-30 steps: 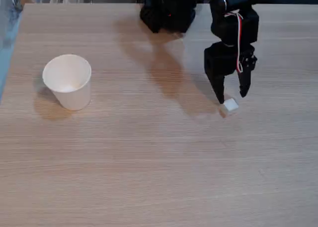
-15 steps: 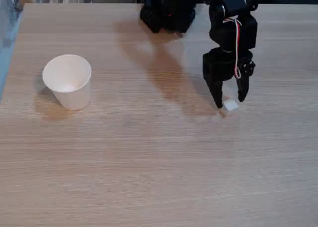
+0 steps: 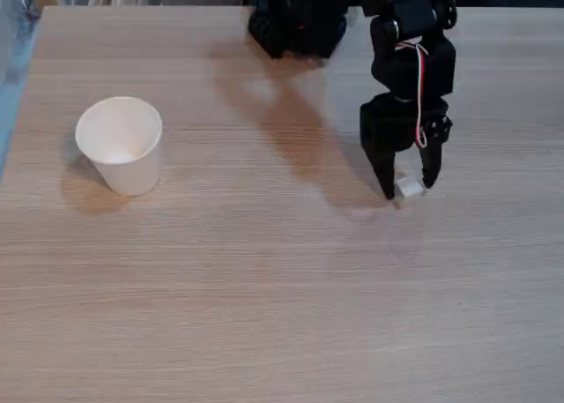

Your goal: Grasp a block and put it in the bin.

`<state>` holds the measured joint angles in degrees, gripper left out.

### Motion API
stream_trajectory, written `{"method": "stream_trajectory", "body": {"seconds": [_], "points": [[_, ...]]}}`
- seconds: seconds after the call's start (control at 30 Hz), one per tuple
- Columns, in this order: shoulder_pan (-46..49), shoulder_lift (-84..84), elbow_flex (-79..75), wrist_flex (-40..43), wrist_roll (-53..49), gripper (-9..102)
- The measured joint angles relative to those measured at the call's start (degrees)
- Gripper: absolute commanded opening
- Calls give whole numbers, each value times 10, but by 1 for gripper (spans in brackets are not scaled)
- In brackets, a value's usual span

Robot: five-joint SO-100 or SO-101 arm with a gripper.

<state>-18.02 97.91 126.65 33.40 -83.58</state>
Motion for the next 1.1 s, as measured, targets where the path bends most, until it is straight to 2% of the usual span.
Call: {"method": "stream_trajectory", "body": {"seconds": [0.47,0.77,1.1], "points": [[3,-13,-1,-11,-4,19],[10,-14,-1,-11,-9,5],[25,47,0,8,-38,4]]}}
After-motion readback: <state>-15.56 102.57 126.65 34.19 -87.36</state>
